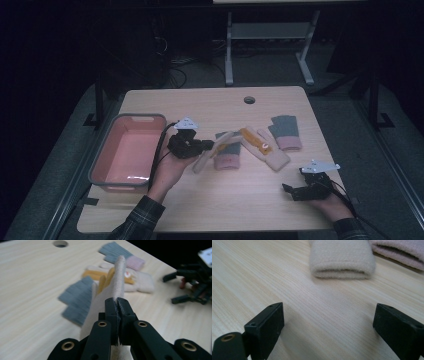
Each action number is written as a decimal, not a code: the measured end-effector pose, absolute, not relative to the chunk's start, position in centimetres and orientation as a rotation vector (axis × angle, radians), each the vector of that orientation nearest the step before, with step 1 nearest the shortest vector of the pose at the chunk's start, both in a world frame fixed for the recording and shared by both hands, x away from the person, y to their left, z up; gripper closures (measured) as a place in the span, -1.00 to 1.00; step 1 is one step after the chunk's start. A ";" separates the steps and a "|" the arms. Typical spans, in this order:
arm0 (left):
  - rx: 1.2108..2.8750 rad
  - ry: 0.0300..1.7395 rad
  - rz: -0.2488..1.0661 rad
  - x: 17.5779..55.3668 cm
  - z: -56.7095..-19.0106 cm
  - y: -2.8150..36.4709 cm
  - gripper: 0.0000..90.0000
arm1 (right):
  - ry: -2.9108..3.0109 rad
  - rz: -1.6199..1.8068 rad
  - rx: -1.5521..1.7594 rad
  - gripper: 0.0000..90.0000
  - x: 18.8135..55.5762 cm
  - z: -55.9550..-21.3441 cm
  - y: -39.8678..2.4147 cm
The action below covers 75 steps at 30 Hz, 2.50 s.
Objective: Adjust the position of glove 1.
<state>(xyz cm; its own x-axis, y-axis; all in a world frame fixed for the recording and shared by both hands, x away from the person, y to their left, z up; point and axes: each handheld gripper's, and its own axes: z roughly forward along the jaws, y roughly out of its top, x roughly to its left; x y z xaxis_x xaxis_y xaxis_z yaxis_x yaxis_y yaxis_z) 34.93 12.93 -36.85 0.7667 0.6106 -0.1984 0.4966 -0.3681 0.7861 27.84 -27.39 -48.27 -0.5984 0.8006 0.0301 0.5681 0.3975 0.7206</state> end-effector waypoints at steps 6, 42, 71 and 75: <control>2.064 0.775 0.088 33.3 -37.3 11.1 0.94 | 2.338 1.017 1.191 -0.79 27.8 -48.3 -27.4; 2.324 0.697 -0.022 30.8 -44.6 9.4 0.98 | 2.365 1.009 1.179 -0.52 27.7 -47.9 -27.3; 2.323 0.565 -0.211 28.4 -45.6 6.4 0.98 | 2.628 1.059 0.996 1.00 30.7 -46.7 -19.7; 2.319 0.528 -0.228 28.0 -45.9 5.2 0.98 | 2.626 1.034 0.967 1.00 31.5 -46.5 -18.8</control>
